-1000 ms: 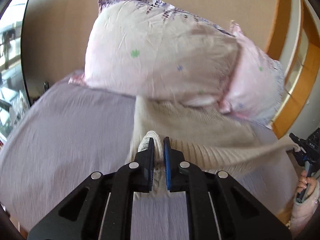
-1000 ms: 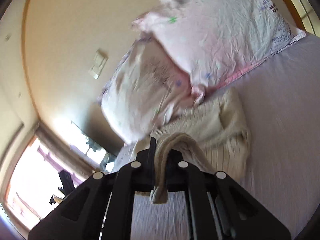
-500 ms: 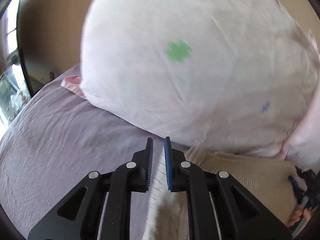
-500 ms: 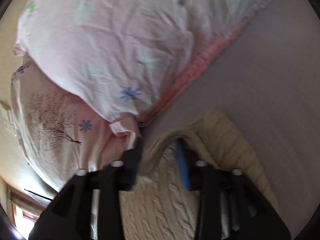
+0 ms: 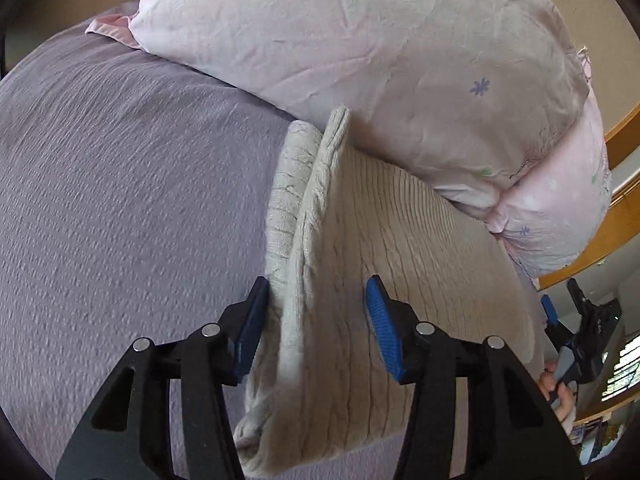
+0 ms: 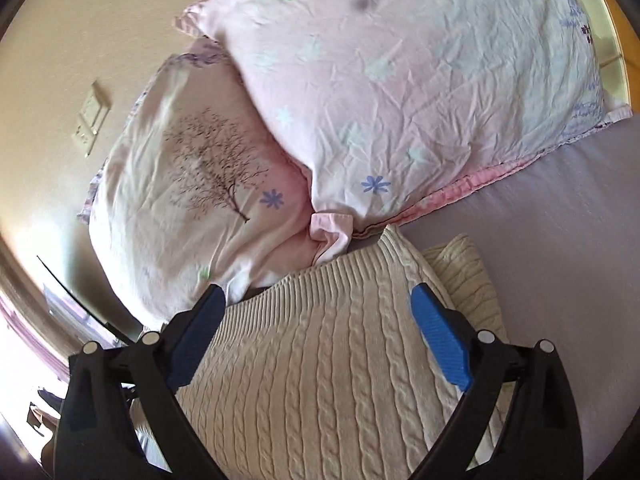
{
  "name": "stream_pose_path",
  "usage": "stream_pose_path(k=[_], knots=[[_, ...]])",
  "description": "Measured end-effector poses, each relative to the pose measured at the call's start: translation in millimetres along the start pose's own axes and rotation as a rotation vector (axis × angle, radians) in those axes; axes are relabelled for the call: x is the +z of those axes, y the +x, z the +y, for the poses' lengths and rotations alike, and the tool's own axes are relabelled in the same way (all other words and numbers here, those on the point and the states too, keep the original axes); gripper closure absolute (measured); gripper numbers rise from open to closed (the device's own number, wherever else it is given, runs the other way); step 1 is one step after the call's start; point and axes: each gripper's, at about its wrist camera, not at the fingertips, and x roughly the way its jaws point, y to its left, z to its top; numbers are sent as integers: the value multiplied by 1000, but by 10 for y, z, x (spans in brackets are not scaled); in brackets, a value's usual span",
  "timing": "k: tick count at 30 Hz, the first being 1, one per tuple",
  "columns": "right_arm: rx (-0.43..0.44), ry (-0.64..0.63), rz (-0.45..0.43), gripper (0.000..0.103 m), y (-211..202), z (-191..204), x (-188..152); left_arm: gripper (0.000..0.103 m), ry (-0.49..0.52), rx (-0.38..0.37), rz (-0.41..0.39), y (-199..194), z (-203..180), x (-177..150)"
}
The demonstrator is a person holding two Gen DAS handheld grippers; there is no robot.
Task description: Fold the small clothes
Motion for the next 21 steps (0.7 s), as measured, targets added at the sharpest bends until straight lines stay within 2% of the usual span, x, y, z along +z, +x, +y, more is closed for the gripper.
stream_pose_path(k=[1,2,3,4,5,7,8,10,12,15,18,21], knots=[[8,1,-6,9,-14,-9,4,53,-16,-8,-3,27,18,26],[20,7,-16,8,-26,-25,-5,66,-43,-15,-4,63,52,46],[35,15,-23,8,-14,-44,-12,84,-88,-32,6,116,112,98],[53,24,-22,8,-28,-51,-14,85,-147,-64,17,171,172,103],[68,33,-20,8,-11,-61,5,87,-150,-52,16,178,145,127],[97,43,-28,8,-53,-79,28,89,-83,26,7,157,-40,128],[107,41,-44,8,-111,-86,44,90,-75,41,-3,145,-128,127],[109,39,-76,8,-208,-102,83,90,-78,6,-32,50,-346,149],[113,41,-119,8,-328,-145,136,90,-45,-18,-73,-92,-768,214],[103,56,-182,8,-513,-231,212,90,53,-61,-100,-138,-1594,235],[79,87,-227,8,-660,-378,289,90,129,-140,-78,94,-2409,123],[21,125,-258,8,-759,-568,361,90,187,-229,1,624,-3115,-149]])
